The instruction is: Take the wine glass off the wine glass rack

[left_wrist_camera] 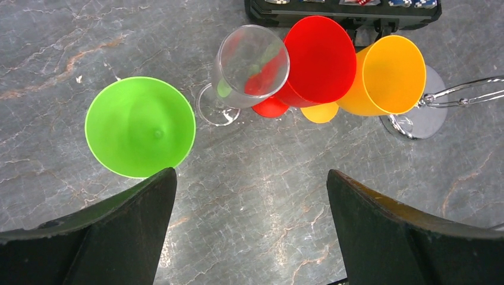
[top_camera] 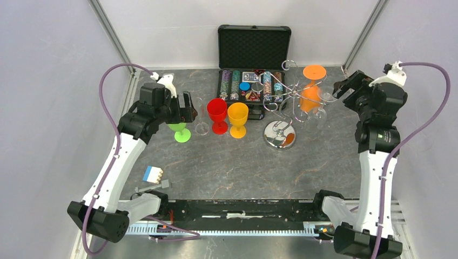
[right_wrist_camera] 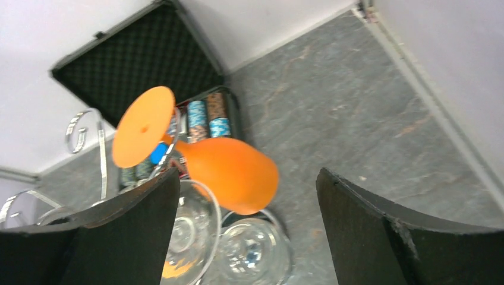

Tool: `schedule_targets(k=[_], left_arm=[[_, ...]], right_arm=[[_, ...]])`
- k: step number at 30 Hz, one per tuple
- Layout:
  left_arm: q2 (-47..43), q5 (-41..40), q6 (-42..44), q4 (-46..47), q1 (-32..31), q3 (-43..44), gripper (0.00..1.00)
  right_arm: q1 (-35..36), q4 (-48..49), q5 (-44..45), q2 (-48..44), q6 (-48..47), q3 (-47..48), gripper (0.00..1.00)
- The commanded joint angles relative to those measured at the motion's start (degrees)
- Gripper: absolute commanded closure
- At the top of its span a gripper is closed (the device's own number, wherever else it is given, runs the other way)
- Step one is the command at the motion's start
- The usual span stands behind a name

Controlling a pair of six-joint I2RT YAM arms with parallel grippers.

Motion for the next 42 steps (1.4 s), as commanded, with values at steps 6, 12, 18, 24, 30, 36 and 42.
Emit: schedule_targets(k=[6,12,18,24,30,36,42], left_arm=[[-1.65,2.84,-0.01,3.71,0.22,-0.75,0.00],[-1.78,3.30,0.00,4.00,0.21,-1.41,0.00],[-1.85,3.48,-0.18,4.13,0.21,-1.72,0.00],[-2.00,5.19,0.17,4.13,0.21,-1.55,0.02],[-2.16,5.24,0.10,4.11,0.21,-1.89,0.02],[-2.22,5.67,-0.44,4.11,0.23,-2.08,0.03],[-2.17,5.66,-0.36,4.11,0.21,-1.98,0.03]], right_arm=[[-1.13,9.18,-10.66,-6.50,11.37,-7.62,0.17],[-1.14,10.93,-10.60,-7.78,13.93,-10.89,0.31],[-1.17,11.53,-9.89,-8.83,15.03,-12.03,0.45],[-1.13,15.12,-7.91,-11.69,19.64,-14.25,0.63],[-1.17,17.25,-10.69,-11.26,24.50,-14.29,0.68],[-1.18,16.56,-12.68,-9.92,26.02,-14.16,0.69],[-1.15,16.77,-13.66,-9.24,26.80,-15.07,0.65]])
